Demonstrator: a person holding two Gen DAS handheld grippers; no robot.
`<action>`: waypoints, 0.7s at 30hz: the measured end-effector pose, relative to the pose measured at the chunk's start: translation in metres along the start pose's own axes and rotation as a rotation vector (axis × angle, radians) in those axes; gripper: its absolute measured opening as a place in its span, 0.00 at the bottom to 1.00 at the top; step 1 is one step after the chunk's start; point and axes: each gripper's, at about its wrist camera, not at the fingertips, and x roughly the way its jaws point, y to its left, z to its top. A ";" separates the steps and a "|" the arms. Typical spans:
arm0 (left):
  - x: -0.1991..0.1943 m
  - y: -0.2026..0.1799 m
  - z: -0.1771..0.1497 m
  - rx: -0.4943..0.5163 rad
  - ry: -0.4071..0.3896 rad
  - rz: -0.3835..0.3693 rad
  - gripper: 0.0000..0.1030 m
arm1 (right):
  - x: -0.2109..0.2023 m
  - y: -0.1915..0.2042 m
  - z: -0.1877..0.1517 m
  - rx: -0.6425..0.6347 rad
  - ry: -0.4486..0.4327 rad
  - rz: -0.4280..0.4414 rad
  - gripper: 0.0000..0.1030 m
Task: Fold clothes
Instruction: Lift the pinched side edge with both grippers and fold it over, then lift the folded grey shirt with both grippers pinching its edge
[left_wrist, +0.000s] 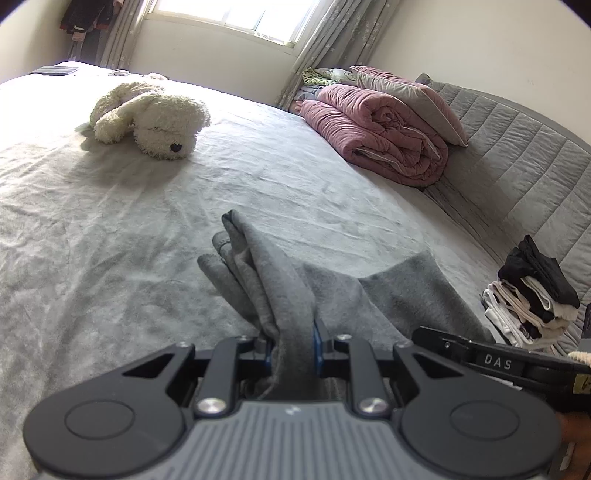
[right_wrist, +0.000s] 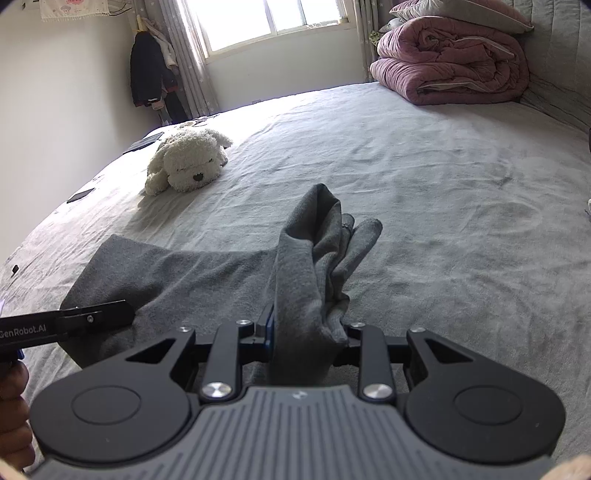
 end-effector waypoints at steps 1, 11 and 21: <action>0.000 -0.001 0.000 0.009 -0.001 0.004 0.19 | 0.000 0.000 0.000 -0.003 -0.001 -0.002 0.30; 0.008 -0.018 -0.005 0.076 0.035 0.087 0.19 | 0.002 0.002 -0.004 -0.030 0.004 -0.036 0.29; 0.000 -0.034 -0.006 0.133 -0.016 0.072 0.19 | -0.006 0.002 -0.005 -0.057 -0.032 -0.070 0.29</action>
